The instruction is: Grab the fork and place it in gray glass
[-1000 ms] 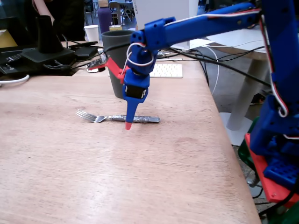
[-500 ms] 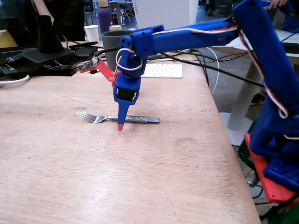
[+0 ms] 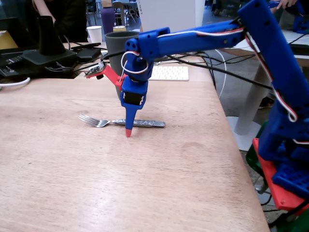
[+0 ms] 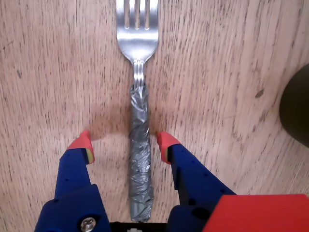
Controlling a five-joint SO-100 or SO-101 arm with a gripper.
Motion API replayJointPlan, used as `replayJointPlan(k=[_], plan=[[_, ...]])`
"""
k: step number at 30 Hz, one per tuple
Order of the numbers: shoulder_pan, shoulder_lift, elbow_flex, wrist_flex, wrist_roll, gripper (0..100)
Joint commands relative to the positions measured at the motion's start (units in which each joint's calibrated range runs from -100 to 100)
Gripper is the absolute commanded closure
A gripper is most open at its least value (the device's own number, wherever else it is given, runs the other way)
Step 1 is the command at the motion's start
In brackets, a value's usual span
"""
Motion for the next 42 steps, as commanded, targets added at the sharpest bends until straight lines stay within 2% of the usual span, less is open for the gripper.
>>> replayJointPlan(k=[1,6,7,10,11,26,31,38,42], plan=[[0.43,0.42,-2.64,2.62,0.49,70],[0.43,1.36,-4.91,3.52,0.44,71],[0.94,1.36,-4.91,3.52,0.44,74],[4.15,1.36,-4.91,3.52,0.44,98],[4.15,1.36,-4.91,3.44,0.44,100],[3.3,-0.95,-3.96,5.25,0.0,100],[1.44,-12.19,-2.55,14.2,-0.2,100],[1.11,-35.52,20.67,14.2,-0.15,100],[-2.62,-44.44,26.71,14.2,0.2,100]])
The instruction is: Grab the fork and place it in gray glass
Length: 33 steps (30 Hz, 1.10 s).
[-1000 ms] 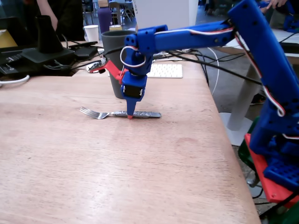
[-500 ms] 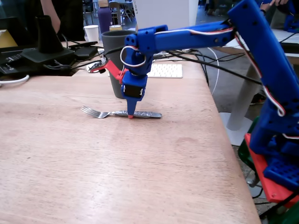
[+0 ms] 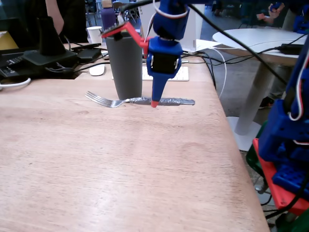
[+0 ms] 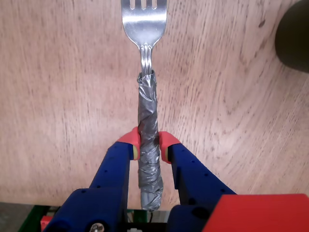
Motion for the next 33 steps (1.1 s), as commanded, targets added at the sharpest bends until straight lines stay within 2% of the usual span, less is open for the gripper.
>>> replayJointPlan(k=[1,13,22,25,32,33], plan=[[-0.46,-8.03,1.02,0.2,0.1,100],[-0.29,-8.54,0.84,0.28,0.29,100],[-0.46,-18.23,0.84,-0.87,-0.34,100],[-0.46,-26.29,1.02,-1.03,-0.39,100],[-0.12,-29.98,1.02,-14.17,-3.66,100],[1.4,-30.07,1.02,-19.67,-3.66,100]])
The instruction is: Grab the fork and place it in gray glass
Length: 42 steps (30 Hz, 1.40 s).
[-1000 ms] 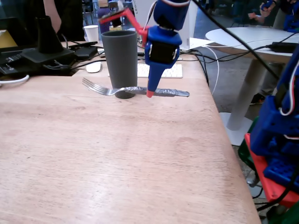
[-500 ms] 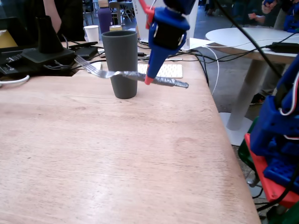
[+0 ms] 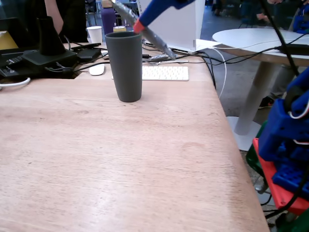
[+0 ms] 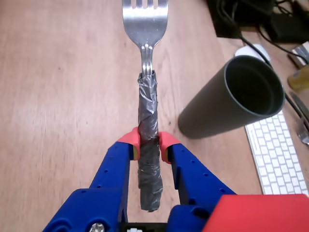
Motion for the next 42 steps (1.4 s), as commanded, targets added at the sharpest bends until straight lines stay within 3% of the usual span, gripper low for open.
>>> replayJointPlan(k=[1,12,17,28,37,42], plan=[[1.76,-2.49,-0.5,-9.55,-0.15,100],[7.68,5.23,9.69,-55.69,-0.24,100],[13.61,12.95,9.5,-68.0,-3.66,100],[21.05,35.16,-17.49,-71.53,-3.71,100],[19.02,44.25,-17.49,-70.96,-3.76,100],[15.47,44.43,-15.42,-70.38,-6.84,100]])
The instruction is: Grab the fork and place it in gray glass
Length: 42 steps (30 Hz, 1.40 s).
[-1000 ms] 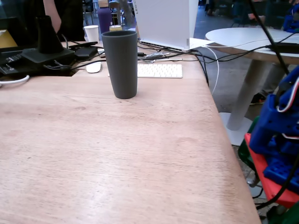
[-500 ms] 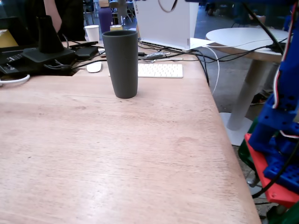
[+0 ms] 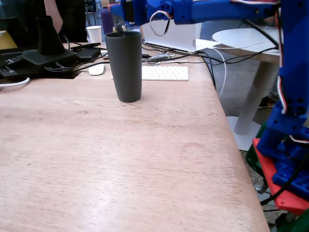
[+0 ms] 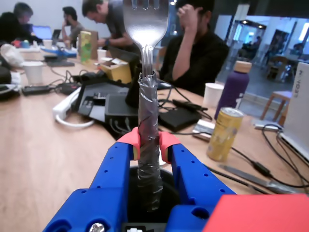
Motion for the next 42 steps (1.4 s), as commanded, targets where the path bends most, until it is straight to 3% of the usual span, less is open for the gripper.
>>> replayJointPlan(k=[1,10,14,30,38,42], plan=[[-3.02,-1.74,2.77,0.01,-0.34,100],[-3.02,-3.63,7.11,-0.07,-0.1,100],[-3.36,-5.52,7.68,0.01,-0.1,83],[-5.73,-10.32,9.09,0.01,-0.15,83],[-21.8,-53.2,48.17,0.09,-0.15,83],[-26.37,-66.66,66.2,0.09,-0.24,83]])
